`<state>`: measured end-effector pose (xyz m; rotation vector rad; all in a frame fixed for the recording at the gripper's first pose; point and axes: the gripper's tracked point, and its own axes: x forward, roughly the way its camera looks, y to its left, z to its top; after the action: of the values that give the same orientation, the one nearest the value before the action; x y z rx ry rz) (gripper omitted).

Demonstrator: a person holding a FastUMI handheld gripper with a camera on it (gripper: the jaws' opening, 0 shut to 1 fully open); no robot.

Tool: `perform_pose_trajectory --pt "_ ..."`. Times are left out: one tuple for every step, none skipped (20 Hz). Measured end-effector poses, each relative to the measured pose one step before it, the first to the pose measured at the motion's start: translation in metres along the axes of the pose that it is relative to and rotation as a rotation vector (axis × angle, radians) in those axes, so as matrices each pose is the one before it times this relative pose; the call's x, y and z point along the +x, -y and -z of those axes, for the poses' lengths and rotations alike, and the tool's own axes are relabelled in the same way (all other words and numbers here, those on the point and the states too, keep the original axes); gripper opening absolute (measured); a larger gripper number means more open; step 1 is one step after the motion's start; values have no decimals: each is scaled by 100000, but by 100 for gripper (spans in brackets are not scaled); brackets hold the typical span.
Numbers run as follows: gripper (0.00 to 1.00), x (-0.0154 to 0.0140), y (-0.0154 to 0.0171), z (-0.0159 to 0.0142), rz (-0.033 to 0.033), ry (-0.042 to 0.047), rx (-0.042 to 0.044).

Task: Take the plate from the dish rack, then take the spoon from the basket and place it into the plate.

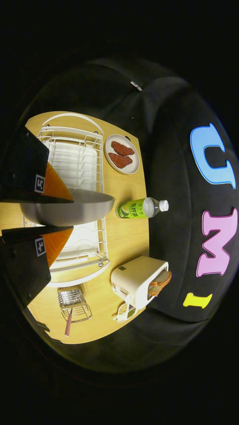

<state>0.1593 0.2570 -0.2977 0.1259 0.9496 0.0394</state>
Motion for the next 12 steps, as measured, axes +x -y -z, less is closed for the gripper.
perform_pose_trajectory --pt "32 -52 83 -224 1957 705 -1788" --pt "31 -175 295 -229 2480 134 -2467" --pt "29 -19 350 -631 2547 1139 -2811" --pt "26 54 -92 -486 1151 708 -3217" --pt "27 -219 -306 -357 579 256 -4090" --pt "27 -180 23 -749 1920 1731 -4566" --pt "26 -311 410 -1418 3174 4846 -4890" --pt "25 -380 514 -1194 3594 3261 -5614" --pt "23 -482 -64 -1571 808 5824 -4246" --pt "21 -381 24 -1227 383 3381 -4009" --pt "21 -161 134 -974 37 2404 -4042" --pt "22 -366 466 -627 3 1714 -1951"
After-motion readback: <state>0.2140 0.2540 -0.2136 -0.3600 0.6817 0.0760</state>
